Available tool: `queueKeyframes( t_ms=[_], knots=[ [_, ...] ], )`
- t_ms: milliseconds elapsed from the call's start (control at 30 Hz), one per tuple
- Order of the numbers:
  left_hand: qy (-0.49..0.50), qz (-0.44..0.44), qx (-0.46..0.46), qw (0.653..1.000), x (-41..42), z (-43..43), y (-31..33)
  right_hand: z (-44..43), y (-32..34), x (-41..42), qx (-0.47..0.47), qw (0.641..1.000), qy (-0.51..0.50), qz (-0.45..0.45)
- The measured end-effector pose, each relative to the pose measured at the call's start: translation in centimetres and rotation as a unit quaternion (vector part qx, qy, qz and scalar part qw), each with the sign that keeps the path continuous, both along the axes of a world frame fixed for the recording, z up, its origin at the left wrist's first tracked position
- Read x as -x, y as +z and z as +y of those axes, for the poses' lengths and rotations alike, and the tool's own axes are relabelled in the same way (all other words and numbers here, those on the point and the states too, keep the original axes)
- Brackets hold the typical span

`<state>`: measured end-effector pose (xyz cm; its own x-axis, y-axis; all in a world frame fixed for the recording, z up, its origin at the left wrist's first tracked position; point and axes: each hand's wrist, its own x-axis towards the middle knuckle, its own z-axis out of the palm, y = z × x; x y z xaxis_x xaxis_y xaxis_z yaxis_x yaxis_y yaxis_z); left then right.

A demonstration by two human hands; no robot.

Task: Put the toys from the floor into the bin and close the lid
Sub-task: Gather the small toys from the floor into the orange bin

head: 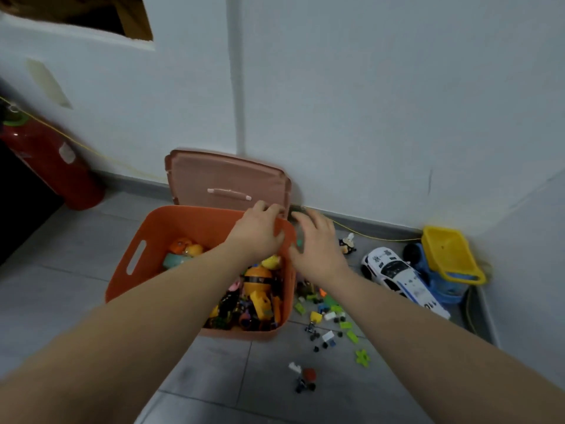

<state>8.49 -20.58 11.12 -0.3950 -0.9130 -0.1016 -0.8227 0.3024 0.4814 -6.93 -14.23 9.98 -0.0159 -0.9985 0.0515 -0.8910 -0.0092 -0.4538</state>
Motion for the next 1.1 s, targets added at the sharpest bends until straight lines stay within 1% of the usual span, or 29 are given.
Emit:
queueKeyframes(
  t_ms=[100, 233, 300, 367, 433, 500, 600, 733, 800, 900, 1100],
  knots=[
    [-0.037, 0.016, 0.001, 0.999, 4.9, 1.2, -0.6, 1.5, -1.4, 4.0, -0.01, 1.0, -0.027, 0.003],
    [-0.064, 0.026, -0.007, 0.998, 9.9, 3.0, -2.3, 4.0, -4.0, 8.5, -0.059, 0.997, -0.052, 0.026],
    [-0.062, 0.012, -0.022, 0.998, 11.4, 3.9, -3.8, 5.5, -5.6, 10.1, -0.082, 0.994, -0.066, 0.034],
    [-0.065, -0.019, -0.043, 0.997, 12.6, 4.8, -5.1, 6.9, -7.1, 11.5, -0.114, 0.99, -0.072, 0.051],
    [-0.074, -0.042, -0.06, 0.995, 13.3, 5.7, -6.6, 8.2, -8.7, 12.7, -0.151, 0.983, -0.059, 0.085],
    [-0.068, -0.033, -0.061, 0.995, 13.5, 6.5, -8.2, 9.5, -10.1, 13.7, -0.18, 0.978, -0.042, 0.101],
    [-0.034, -0.015, -0.056, 0.998, 13.2, 8.0, -11.0, 11.7, -12.4, 14.8, -0.211, 0.97, -0.017, 0.117],
    [0.0, -0.068, -0.057, 0.996, 13.2, 9.8, -14.6, 13.8, -15.4, 16.6, -0.25, 0.955, 0.025, 0.16],
    [0.029, -0.068, -0.078, 0.994, 13.5, 10.4, -16.5, 14.7, -16.8, 17.5, -0.278, 0.939, 0.066, 0.193],
    [0.058, -0.049, -0.083, 0.994, 13.7, 11.2, -18.8, 15.9, -19.2, 18.8, -0.286, 0.924, 0.119, 0.223],
    [0.085, -0.049, -0.064, 0.993, 13.2, 10.1, -21.6, 15.0, -22.0, 20.4, -0.222, 0.937, 0.153, 0.222]
  ],
)
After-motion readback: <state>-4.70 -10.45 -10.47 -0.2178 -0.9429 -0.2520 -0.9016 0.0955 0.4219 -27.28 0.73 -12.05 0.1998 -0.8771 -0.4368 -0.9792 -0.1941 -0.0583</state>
